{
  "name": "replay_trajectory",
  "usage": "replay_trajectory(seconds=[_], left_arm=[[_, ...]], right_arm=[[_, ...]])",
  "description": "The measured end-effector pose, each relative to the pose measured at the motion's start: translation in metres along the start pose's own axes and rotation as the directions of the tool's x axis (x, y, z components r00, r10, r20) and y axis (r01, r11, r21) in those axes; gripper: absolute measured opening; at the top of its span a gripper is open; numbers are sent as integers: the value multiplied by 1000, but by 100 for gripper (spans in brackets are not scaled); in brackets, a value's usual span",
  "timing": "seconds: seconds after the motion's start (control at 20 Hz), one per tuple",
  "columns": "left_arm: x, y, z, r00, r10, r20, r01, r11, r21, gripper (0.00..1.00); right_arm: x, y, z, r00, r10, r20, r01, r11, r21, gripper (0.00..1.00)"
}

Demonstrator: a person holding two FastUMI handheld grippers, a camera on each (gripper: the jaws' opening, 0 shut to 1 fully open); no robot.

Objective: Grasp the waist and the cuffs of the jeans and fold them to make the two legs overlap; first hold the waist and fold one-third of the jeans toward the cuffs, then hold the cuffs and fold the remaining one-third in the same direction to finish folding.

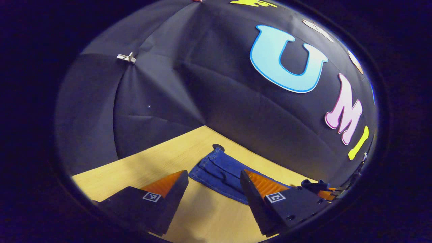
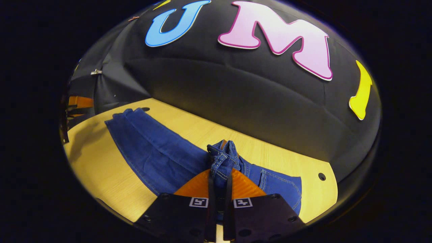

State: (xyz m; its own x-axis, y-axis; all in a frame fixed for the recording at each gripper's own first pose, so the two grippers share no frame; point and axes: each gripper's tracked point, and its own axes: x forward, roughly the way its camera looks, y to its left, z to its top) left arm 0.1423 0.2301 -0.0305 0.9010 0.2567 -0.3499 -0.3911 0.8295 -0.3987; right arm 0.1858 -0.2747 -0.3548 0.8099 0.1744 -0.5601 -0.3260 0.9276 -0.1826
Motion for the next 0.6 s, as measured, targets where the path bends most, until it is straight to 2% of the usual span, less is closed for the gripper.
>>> replay_trajectory(seconds=[0.1,0.2,0.35,0.4,0.5,0.6], left_arm=[[20,3,-4,999,15,-33,-15,1000,2,96],[39,3,-5,999,24,-38,-23,999,27,96],[70,-10,-7,998,22,-54,-17,996,90,96],[78,-12,-9,997,34,-73,-25,992,121,96],[91,-10,-11,993,75,-91,-56,978,201,96],[103,-10,-13,990,107,-93,-82,967,241,96]], right_arm=[[-1,15,0,999,42,8,-43,999,17,19],[-11,29,-2,996,84,-1,-84,994,69,41],[-22,30,0,996,84,15,-85,992,96,92],[-27,27,0,997,72,20,-74,991,112,98],[-40,21,2,997,70,38,-75,984,160,98],[-51,12,2,997,69,46,-77,976,201,98]])
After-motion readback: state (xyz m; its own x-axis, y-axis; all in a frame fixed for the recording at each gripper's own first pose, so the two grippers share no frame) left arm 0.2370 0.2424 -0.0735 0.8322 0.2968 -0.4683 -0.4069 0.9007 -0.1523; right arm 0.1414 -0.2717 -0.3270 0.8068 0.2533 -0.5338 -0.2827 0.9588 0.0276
